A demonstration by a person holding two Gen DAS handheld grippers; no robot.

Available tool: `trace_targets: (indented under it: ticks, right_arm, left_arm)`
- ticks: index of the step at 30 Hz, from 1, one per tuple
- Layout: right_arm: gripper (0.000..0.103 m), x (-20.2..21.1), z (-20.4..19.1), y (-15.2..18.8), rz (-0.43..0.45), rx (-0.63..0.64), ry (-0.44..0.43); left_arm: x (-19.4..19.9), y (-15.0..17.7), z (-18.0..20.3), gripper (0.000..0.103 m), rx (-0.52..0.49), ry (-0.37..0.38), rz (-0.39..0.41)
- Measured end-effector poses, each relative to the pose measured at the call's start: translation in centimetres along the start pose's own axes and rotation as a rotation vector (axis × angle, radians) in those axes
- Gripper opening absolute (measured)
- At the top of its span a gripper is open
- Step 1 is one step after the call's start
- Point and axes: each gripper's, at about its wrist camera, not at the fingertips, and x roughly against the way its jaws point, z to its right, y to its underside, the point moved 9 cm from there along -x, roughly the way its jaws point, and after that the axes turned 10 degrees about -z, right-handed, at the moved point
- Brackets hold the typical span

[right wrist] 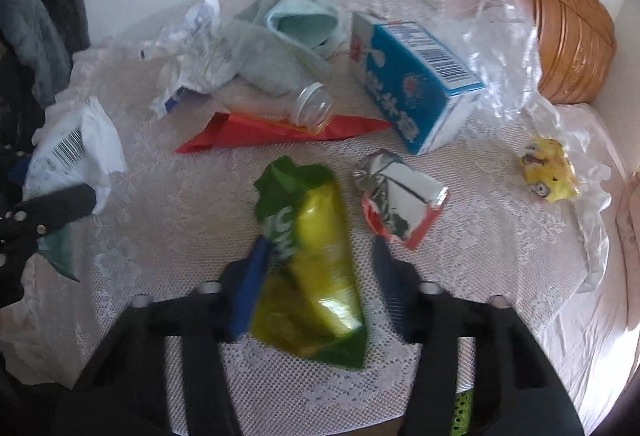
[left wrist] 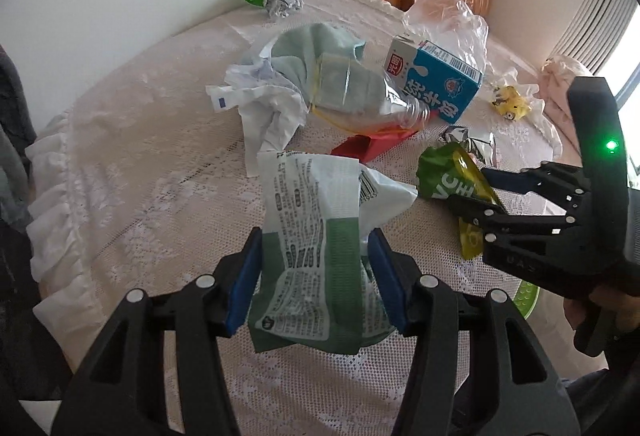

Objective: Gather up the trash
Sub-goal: 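Carry the chip bag to the green wastebasket and open the right tool while the left tool drops its wrapper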

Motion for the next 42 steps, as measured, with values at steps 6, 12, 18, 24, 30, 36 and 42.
trace_targets:
  ticks: [6, 12, 18, 24, 30, 36, 42]
  right_arm:
    - [0.038, 1.4, 1.8, 1.0, 0.021, -0.077, -0.076]
    - [0.038, 6.4, 6.7, 3.6, 0.108, -0.195, -0.114]
    - [0.038, 10.3, 16.8, 12.5, 0.136, -0.374, 0.028]
    - [0.038, 4.3, 24.4, 21.0, 0.027, -0.542, 0.105]
    - [0.038, -6.8, 28.6, 27.0, -0.101, -0.736, 0.008]
    - [0.073, -11.3, 31.9, 31.5, -0.203, -0.876, -0.001]
    - [0.093, -5.3, 34.0, 34.4, -0.099, -0.937, 0.026]
  left_arm:
    - [0.8, -0.2, 1.8, 0.052, -0.03, 0.01, 0.022]
    - [1.9, -1.5, 6.6, 0.052, -0.121, 0.043, 0.048]
    - [3.2, -2.7, 14.2, 0.052, -0.27, 0.099, 0.081]
    - [2.8, -2.3, 23.2, 0.052, -0.438, 0.157, 0.069]
    - [1.4, 0.3, 31.0, 0.052, -0.586, 0.194, 0.015]
    - [-0.1, 2.2, 36.1, 0.052, -0.665, 0.186, -0.04]
    - [-1.3, 4.3, 40.3, 0.052, -0.741, 0.191, -0.073]
